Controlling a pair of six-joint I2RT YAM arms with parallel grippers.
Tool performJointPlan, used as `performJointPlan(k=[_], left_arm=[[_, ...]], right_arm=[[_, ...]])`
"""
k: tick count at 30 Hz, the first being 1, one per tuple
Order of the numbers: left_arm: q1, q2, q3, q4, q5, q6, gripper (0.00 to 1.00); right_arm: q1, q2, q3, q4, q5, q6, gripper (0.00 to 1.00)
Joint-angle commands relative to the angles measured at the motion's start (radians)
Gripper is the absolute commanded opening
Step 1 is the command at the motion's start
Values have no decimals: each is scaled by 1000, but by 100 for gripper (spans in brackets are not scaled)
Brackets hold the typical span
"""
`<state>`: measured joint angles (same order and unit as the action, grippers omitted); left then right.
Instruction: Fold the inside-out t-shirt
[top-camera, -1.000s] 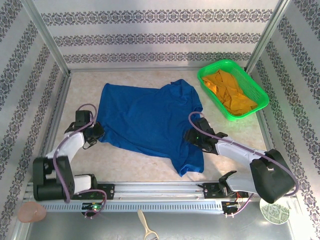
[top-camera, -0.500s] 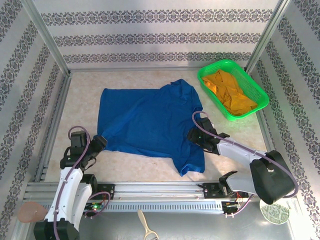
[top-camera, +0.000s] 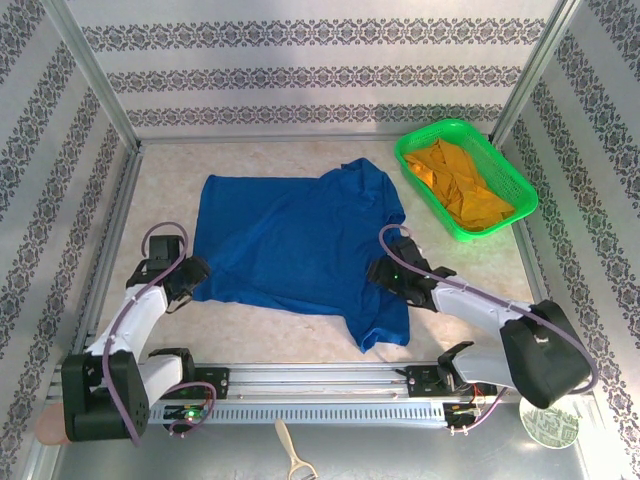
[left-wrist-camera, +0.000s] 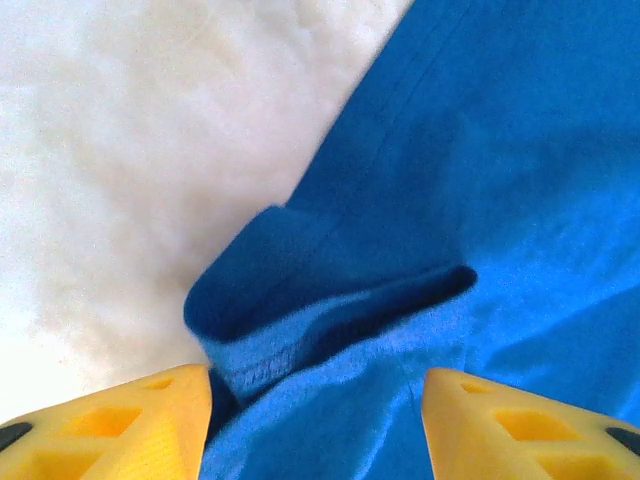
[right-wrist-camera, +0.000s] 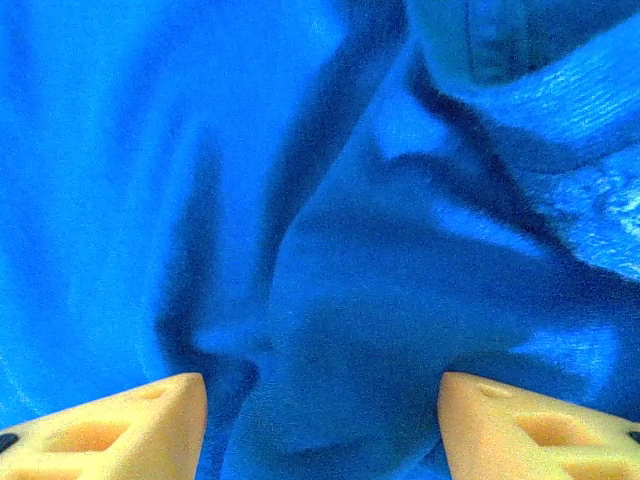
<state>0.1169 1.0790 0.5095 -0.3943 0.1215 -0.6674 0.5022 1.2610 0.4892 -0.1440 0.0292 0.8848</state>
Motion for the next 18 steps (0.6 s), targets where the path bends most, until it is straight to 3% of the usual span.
performJointPlan(k=[1,4,5,8,9,15,18], left_arm=[[-9,61,39,74,-27,48,58],[-9,128,57,99,-17,64,58],[-10,150,62,109,-16,69,58],[-10,202,86,118,-6,80,58],[-9,213,95,122,1,83,59],[-10,211,118,131,36,90,63],[-9,206,124,136,82,94,63]], right_arm=[[17,60,29,1,5,1,64],[8,121,40,34,-4,13,58],[-3,134,40,47,-12,15,51],[-57,114,25,61,-29,12,4],[-84,81,13,52,-26,7,0],[-197,-268,-45,-129,82,-17,0],[-227,-340,-85,-169,78,-11,0]])
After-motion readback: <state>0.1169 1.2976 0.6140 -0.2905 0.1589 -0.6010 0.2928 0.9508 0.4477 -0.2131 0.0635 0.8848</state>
